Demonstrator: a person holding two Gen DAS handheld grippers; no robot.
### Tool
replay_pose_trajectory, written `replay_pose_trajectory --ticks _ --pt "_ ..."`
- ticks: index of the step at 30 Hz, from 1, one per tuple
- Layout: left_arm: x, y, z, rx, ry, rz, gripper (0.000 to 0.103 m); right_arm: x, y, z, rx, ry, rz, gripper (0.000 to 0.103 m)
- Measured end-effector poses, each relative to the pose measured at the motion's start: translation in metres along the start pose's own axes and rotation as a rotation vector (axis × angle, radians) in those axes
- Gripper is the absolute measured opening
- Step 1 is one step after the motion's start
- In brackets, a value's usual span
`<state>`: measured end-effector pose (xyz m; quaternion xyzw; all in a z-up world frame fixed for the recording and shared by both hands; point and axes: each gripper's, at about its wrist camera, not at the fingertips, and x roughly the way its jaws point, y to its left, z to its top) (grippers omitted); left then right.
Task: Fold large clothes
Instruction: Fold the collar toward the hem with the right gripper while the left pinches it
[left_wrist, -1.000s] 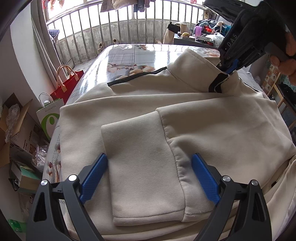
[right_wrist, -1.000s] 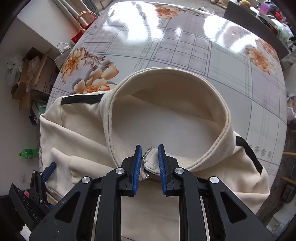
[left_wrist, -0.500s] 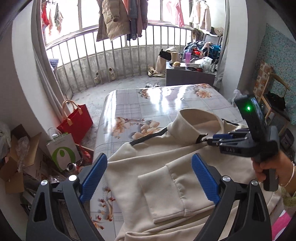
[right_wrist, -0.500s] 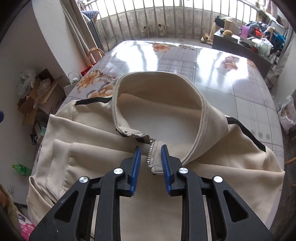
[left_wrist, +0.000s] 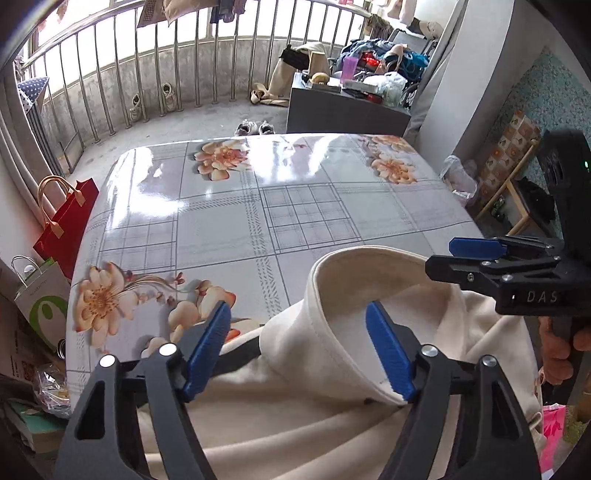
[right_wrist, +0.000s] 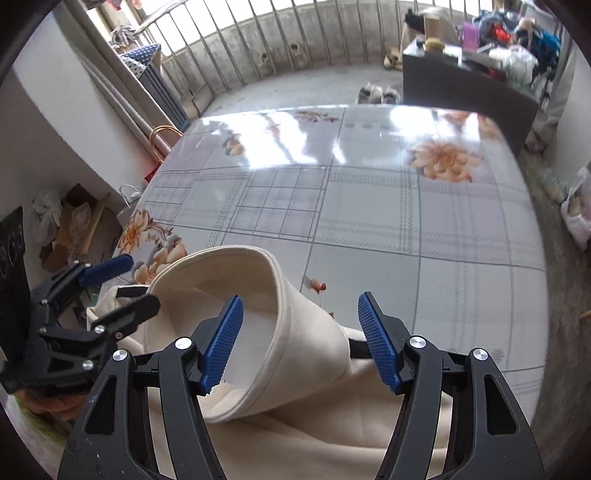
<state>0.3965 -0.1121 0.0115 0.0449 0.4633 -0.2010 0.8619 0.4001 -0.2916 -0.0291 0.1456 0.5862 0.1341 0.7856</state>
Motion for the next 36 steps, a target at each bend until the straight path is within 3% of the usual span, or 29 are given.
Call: replay_pose_trajectory --ticks 1,3,4,5,8,16,20,24,26,29,32,34,36 --pt "0.008 0.000 0.001 0.008 0.008 0.016 0.061 0.008 -0.004 0.003 0.005 0.022 -0.002 0.057" --pt "0.022 0.000 0.002 0.010 0.020 0.034 0.042 0.024 -0.006 0.007 -0.003 0.063 -0.023 0.036" --pt "0.024 0.000 0.002 0.009 0.017 0.025 0.028 0.028 -0.007 0.007 0.005 0.071 -0.018 0.016" --pt "0.022 0.001 0.001 0.013 0.011 0.020 0.015 0.028 -0.008 0.006 0.014 0.074 0.003 0.005" --pt "-0.002 -0.005 -0.005 0.055 -0.043 0.001 0.009 0.010 0.002 -0.006 -0.039 0.016 -0.009 0.004" --pt "-0.081 -0.029 -0.051 0.196 -0.118 -0.052 0.009 -0.049 0.034 -0.066 -0.230 -0.088 -0.076 0.003" --pt "-0.087 -0.039 -0.090 0.276 -0.101 -0.027 0.009 -0.041 0.041 -0.103 -0.305 -0.047 -0.122 0.005" --pt "-0.063 -0.045 -0.121 0.307 -0.026 -0.022 0.009 -0.031 0.038 -0.126 -0.329 0.014 -0.159 0.009" --pt "-0.053 -0.043 -0.128 0.299 -0.006 -0.019 0.009 -0.044 0.040 -0.128 -0.334 -0.005 -0.130 0.025" --pt "-0.047 -0.037 -0.130 0.281 -0.003 -0.036 0.009 -0.078 0.053 -0.121 -0.360 -0.091 0.000 0.042" --pt "-0.047 -0.034 -0.132 0.285 -0.010 -0.047 0.009 -0.084 0.070 -0.110 -0.370 -0.119 0.069 0.043" --pt "-0.047 -0.034 -0.134 0.293 -0.015 -0.048 0.009 -0.067 0.079 -0.102 -0.357 -0.093 0.061 0.043" --pt "-0.049 -0.032 -0.137 0.287 -0.017 -0.057 0.010 -0.041 0.080 -0.096 -0.330 -0.047 0.057 0.036"
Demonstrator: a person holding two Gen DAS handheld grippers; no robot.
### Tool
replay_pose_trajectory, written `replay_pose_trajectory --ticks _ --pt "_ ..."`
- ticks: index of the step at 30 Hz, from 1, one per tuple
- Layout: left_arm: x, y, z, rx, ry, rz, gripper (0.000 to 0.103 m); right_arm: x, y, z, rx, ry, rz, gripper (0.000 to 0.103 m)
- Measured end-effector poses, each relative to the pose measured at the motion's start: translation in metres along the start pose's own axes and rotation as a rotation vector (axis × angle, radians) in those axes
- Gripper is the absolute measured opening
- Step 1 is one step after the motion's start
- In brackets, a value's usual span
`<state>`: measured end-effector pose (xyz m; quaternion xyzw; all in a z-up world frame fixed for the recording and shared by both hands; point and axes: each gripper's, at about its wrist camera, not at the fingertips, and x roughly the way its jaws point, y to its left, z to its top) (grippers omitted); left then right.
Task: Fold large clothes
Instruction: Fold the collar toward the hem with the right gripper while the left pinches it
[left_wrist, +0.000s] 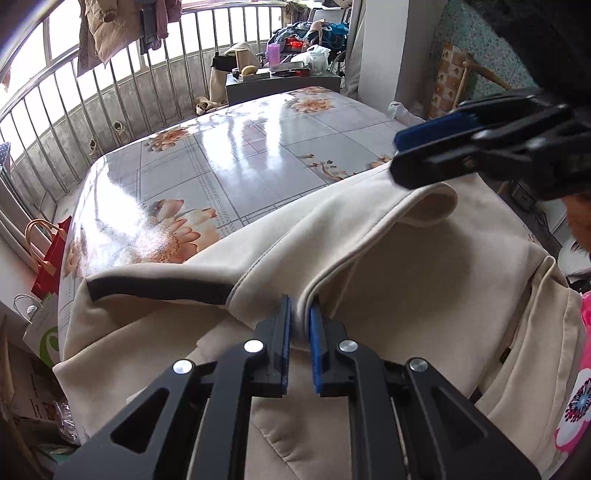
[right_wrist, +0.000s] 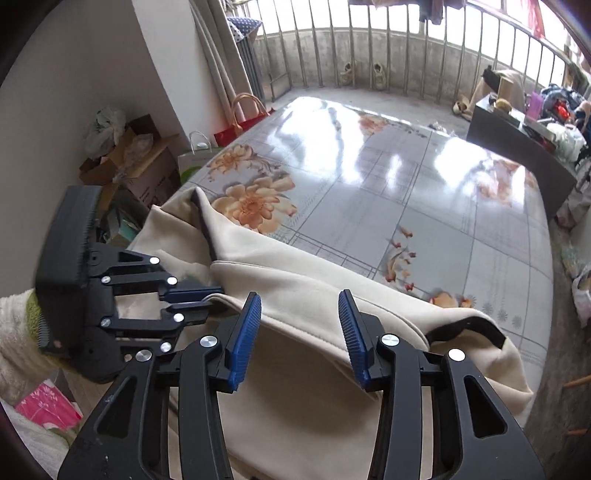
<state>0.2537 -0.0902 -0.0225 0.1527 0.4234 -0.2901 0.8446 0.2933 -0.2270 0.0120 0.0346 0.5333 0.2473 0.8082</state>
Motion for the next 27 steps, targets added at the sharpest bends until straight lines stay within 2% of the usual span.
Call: replay_pose_trajectory --ticks 2,4,6,8,11,15,18,20,24,27 --pt "-0.006 0.004 -0.004 -0.002 -0.008 -0.015 0.012 0.026 -0.009 -0.002 0.056 0.056 0.022 0.025" --pt "-0.015 0.007 -0.004 0.010 -0.008 -0.025 0.013 0.041 -0.017 -0.012 0.128 0.099 0.080 0.024" --pt "-0.035 0.012 -0.005 -0.008 -0.028 -0.084 0.013 0.045 -0.020 -0.022 0.159 0.109 0.104 0.024" --pt "-0.056 0.019 -0.002 -0.036 -0.085 -0.150 0.014 0.045 -0.021 -0.031 0.189 0.107 0.132 0.024" --pt "-0.067 0.025 0.014 -0.080 -0.141 -0.160 0.014 0.046 -0.025 -0.034 0.241 0.090 0.161 0.024" --pt "-0.031 0.021 0.042 -0.136 -0.111 -0.127 0.014 0.045 -0.012 -0.037 0.221 0.066 0.100 0.024" --pt "0.012 0.012 0.046 -0.118 -0.008 -0.050 0.014 0.038 -0.002 -0.041 0.166 0.068 0.050 0.024" --pt "0.030 0.010 0.038 -0.104 0.047 -0.017 0.014 0.029 0.001 -0.043 0.131 0.063 0.027 0.024" --pt "0.026 0.009 0.026 -0.088 0.035 -0.019 0.014 -0.002 -0.014 -0.040 0.130 -0.049 -0.021 0.024" --pt "0.025 0.008 0.020 -0.065 0.042 -0.013 0.014 0.001 -0.030 -0.040 0.136 -0.040 -0.066 0.024"
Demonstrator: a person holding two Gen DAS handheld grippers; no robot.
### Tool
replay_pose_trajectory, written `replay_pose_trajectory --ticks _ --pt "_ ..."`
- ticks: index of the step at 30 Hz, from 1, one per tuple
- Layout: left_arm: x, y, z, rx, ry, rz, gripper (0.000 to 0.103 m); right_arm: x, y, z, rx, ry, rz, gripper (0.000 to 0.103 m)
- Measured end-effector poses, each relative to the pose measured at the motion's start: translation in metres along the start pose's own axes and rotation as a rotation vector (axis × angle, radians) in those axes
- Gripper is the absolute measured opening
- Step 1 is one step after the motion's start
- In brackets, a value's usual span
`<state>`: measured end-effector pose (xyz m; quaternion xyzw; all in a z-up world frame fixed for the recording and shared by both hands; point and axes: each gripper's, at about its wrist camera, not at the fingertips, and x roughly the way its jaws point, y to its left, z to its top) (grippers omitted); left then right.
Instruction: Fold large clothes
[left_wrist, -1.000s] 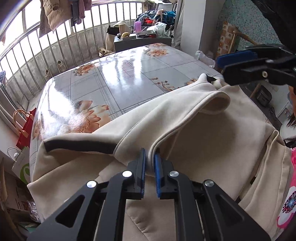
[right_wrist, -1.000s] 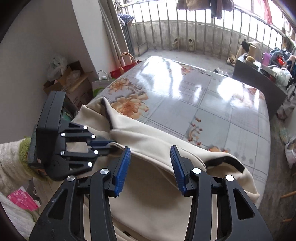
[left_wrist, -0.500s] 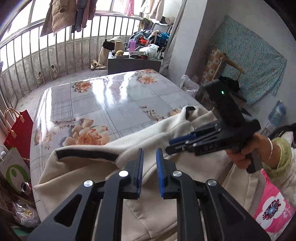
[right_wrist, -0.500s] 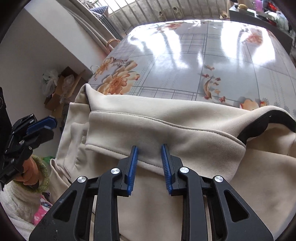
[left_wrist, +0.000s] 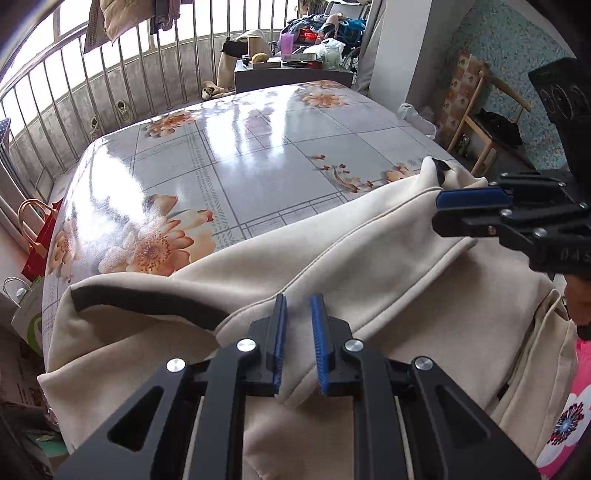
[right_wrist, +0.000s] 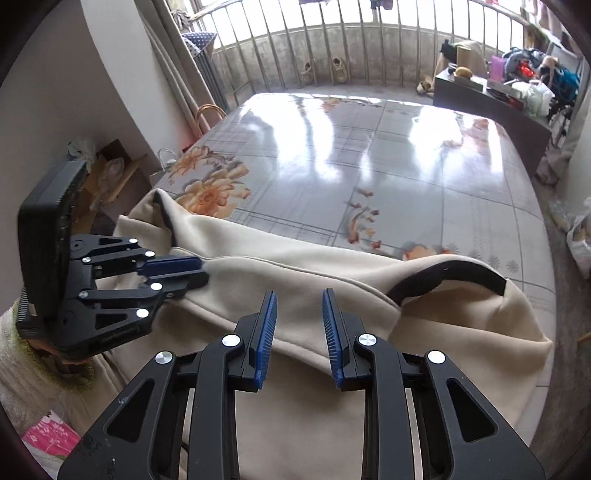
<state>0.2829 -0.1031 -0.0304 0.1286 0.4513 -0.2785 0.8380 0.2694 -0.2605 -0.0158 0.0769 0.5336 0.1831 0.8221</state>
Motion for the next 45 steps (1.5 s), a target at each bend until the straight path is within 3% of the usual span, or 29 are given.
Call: replay_pose_trajectory --ticks 3,9,12,16,18,21,25,27,29,32,34,37,39,45 --pt "0.000 -0.002 -0.004 0.022 0.007 0.012 0.014 0.017 -0.006 -0.013 -0.017 0.061 -0.028 0.023" --pt "-0.004 -0.004 -0.017 0.046 0.000 0.034 0.014 0.002 -0.007 -0.040 -0.030 0.038 -0.081 0.023" --pt "-0.012 -0.002 -0.019 0.026 0.006 0.047 0.014 -0.007 -0.019 -0.047 0.050 0.078 -0.090 0.022" --pt "-0.041 0.003 -0.029 -0.007 -0.014 0.065 0.015 -0.048 -0.024 -0.065 0.128 0.027 -0.077 0.022" --pt "-0.063 0.008 -0.039 -0.032 -0.034 0.069 0.017 -0.074 -0.020 -0.074 0.146 -0.017 -0.066 0.027" --pt "-0.101 0.015 -0.064 -0.084 -0.071 0.078 0.022 -0.106 -0.009 -0.091 0.170 -0.081 -0.043 0.047" --pt "-0.146 0.026 -0.110 -0.179 -0.126 0.119 0.025 -0.128 0.024 -0.120 0.151 -0.138 -0.042 0.064" --pt "-0.162 0.029 -0.137 -0.240 -0.154 0.151 0.027 -0.128 0.044 -0.138 0.123 -0.151 -0.053 0.075" --pt "-0.172 0.032 -0.167 -0.311 -0.168 0.183 0.029 -0.122 0.062 -0.155 0.110 -0.164 -0.058 0.078" --pt "-0.177 0.035 -0.208 -0.419 -0.169 0.190 0.029 -0.099 0.080 -0.175 0.121 -0.126 -0.010 0.078" --pt "-0.179 0.036 -0.226 -0.462 -0.176 0.194 0.029 -0.082 0.087 -0.182 0.128 -0.084 -0.022 0.078" --pt "-0.175 0.035 -0.235 -0.466 -0.169 0.212 0.029 -0.061 0.089 -0.189 0.114 -0.043 -0.057 0.078" --pt "-0.170 0.039 -0.236 -0.463 -0.157 0.218 0.029 -0.058 0.088 -0.193 0.103 -0.065 -0.066 0.078" --pt "-0.150 0.061 -0.241 -0.547 -0.112 0.144 0.029 -0.055 0.090 -0.194 0.087 -0.066 -0.079 0.079"
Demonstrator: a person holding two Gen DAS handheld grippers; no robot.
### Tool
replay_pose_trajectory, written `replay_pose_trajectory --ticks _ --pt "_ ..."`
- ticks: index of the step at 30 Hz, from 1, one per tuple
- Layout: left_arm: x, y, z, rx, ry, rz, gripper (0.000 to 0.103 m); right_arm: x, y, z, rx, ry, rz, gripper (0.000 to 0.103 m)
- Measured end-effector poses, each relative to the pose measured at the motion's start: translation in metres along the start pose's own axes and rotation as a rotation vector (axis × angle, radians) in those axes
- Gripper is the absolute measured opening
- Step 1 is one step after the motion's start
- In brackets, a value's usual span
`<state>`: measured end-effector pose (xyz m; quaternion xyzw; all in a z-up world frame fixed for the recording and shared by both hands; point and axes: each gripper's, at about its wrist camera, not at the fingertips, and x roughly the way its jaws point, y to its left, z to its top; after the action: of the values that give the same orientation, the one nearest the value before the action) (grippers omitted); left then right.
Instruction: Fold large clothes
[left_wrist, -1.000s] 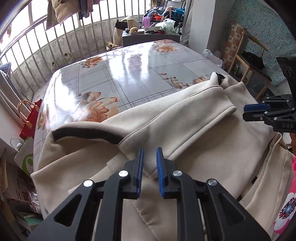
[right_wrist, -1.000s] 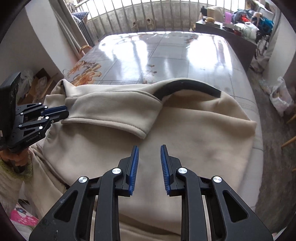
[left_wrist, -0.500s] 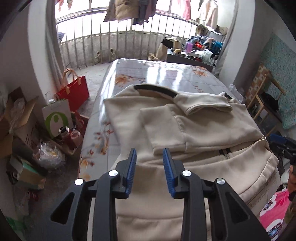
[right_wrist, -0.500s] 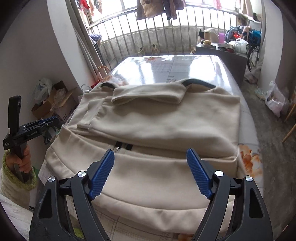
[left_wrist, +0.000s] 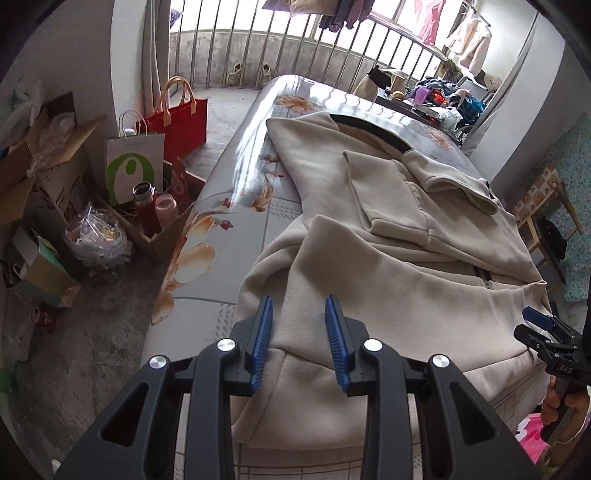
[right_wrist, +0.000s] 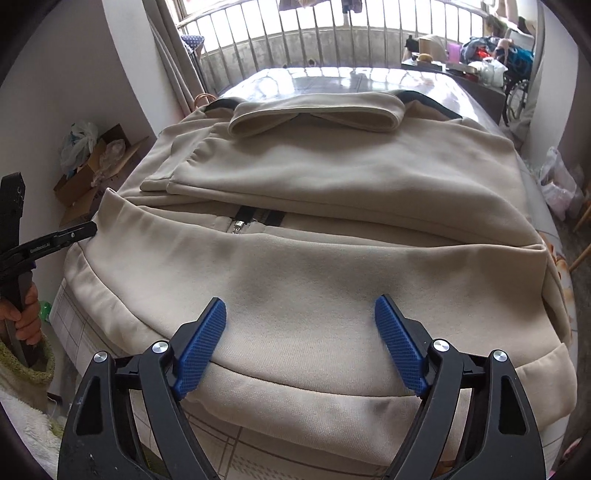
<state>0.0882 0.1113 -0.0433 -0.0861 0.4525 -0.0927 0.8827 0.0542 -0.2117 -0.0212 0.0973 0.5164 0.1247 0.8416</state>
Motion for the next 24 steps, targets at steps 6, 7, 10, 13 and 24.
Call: replay_pose_trajectory --ticks 6,7,10,13,24 --pt "0.001 0.009 0.005 -0.040 0.002 -0.113 0.029 0.001 0.001 -0.001 -0.001 0.012 -0.015 0.079" --pt "-0.001 0.008 0.006 -0.042 -0.001 -0.149 0.029 0.002 0.002 0.000 -0.002 0.014 -0.017 0.079" --pt "-0.003 0.011 0.008 -0.041 0.000 -0.202 0.029 0.002 0.002 0.000 -0.003 0.016 -0.023 0.079" --pt "0.008 0.019 0.012 -0.088 0.032 -0.207 0.029 0.003 0.004 0.000 -0.004 0.017 -0.029 0.079" --pt "0.016 0.007 0.022 -0.045 0.012 -0.254 0.028 0.003 0.004 -0.002 -0.008 0.012 -0.034 0.079"
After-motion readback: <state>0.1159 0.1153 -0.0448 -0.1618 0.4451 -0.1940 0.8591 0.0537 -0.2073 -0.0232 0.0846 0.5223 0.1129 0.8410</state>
